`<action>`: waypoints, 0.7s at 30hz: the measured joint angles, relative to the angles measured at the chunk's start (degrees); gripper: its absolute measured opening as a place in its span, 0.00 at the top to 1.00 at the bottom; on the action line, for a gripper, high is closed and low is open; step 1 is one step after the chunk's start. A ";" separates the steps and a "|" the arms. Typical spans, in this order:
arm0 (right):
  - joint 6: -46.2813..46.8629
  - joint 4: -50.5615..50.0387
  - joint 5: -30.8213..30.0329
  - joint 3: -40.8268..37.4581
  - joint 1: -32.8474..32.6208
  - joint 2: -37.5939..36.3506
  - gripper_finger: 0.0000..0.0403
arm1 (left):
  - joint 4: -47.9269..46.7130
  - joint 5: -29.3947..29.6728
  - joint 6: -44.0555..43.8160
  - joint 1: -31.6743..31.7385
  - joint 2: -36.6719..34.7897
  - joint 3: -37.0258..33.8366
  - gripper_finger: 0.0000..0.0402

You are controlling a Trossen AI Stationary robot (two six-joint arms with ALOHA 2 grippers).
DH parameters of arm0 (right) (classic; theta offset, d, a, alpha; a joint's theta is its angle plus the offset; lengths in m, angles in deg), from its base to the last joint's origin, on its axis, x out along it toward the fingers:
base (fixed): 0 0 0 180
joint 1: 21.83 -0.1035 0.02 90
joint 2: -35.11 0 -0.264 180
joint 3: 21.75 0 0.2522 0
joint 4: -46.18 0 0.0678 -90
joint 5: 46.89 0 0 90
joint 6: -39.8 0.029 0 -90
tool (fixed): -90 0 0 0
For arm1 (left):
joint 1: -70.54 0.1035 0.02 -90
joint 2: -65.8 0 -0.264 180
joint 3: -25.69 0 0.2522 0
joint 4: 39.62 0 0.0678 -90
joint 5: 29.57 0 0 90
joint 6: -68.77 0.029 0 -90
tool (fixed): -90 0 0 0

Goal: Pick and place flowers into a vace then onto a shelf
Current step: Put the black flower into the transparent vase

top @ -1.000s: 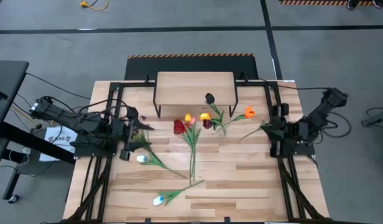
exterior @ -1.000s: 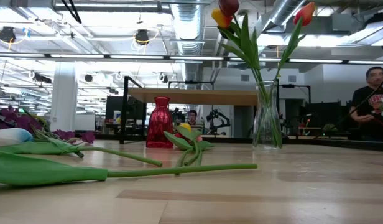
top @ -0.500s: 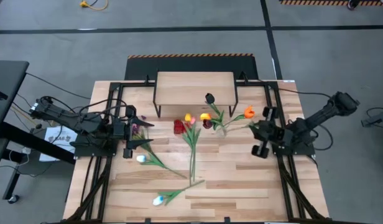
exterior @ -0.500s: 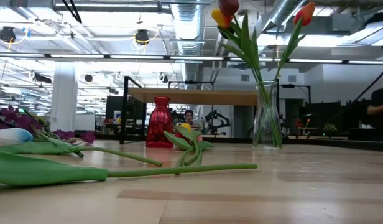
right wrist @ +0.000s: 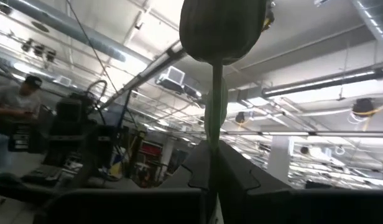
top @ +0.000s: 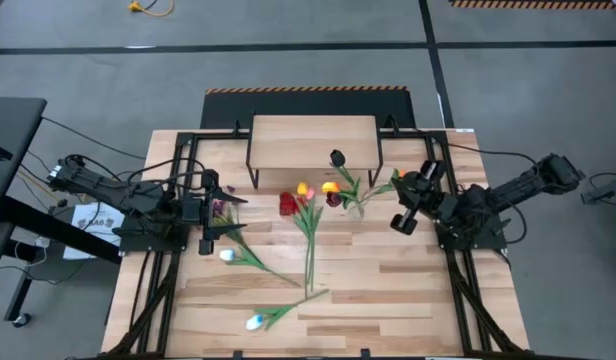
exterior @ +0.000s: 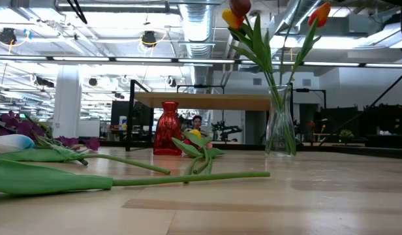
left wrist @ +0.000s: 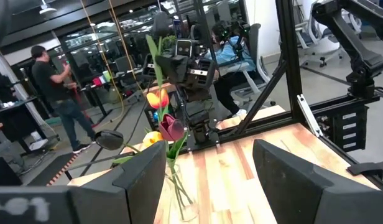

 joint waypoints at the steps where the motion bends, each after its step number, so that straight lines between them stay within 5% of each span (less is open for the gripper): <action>1: 0.04 -0.15 -0.51 0.00 0.31 0.02 0.99 | 0.00 0.00 0.02 0.00 0.00 0.00 0.42; 9: 2.39 -0.34 -5.85 0.00 0.72 0.04 0.97 | 0.02 0.02 -0.31 0.00 0.00 0.00 0.42; 21: 8.65 -1.53 -5.97 0.02 0.72 0.18 0.98 | 0.03 0.09 -0.49 0.00 0.02 0.02 0.42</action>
